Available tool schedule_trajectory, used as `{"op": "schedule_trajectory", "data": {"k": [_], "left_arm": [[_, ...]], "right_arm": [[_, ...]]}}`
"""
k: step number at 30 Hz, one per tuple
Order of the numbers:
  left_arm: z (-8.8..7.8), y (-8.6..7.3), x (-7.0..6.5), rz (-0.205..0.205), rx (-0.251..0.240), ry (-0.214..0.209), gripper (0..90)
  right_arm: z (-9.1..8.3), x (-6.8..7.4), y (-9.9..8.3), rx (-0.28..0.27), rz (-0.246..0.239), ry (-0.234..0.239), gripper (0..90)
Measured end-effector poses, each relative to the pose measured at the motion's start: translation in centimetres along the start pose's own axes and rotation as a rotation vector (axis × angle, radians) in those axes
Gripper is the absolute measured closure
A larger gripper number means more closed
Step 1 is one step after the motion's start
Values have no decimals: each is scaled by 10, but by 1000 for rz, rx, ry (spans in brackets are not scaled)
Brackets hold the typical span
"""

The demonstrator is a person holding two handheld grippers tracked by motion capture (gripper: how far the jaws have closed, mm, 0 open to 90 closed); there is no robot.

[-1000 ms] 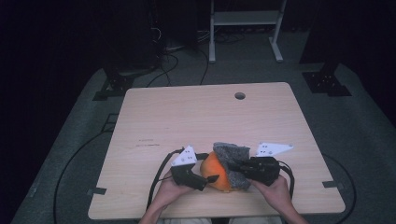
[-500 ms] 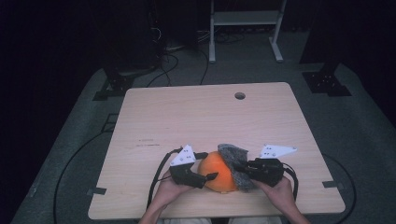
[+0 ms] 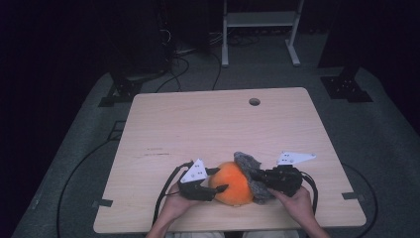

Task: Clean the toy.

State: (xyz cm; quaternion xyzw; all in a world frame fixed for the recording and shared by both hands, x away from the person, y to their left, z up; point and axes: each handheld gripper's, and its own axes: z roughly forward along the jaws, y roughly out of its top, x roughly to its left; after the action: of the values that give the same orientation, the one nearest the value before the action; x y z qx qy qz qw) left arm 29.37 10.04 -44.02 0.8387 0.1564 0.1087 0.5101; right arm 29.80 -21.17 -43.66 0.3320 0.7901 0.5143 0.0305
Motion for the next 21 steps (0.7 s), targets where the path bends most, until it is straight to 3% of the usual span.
{"op": "schedule_trajectory", "data": {"k": [2,4,6,7,9,12,15,17,18,20,21], "left_arm": [[0,1,0,-1,1,-2,399],[1,1,0,-6,1,-4,399],[0,1,-1,-1,1,-4,399],[1,1,-1,1,2,-3,401],[0,1,-1,-1,3,-3,402],[0,0,-1,-6,5,0,402],[0,0,-1,-7,5,-1,402],[0,0,-1,-4,2,-2,398],[0,0,0,-3,3,-7,384],[0,1,1,-20,-5,-18,364],[0,1,2,-31,-5,-16,311]], "right_arm": [[-1,-4,-1,11,13,-9,803],[-5,-15,-2,43,60,-29,803],[-9,-14,0,4,64,-7,803],[-9,-8,4,-39,46,32,803],[-7,-5,6,-41,33,36,802],[0,-5,5,7,13,31,802],[-3,-13,1,52,44,-16,802],[-7,-11,3,24,50,-1,802],[-8,-5,6,-18,29,29,802],[-8,-4,8,-17,22,31,802],[-5,-4,8,-3,18,31,802]]}}
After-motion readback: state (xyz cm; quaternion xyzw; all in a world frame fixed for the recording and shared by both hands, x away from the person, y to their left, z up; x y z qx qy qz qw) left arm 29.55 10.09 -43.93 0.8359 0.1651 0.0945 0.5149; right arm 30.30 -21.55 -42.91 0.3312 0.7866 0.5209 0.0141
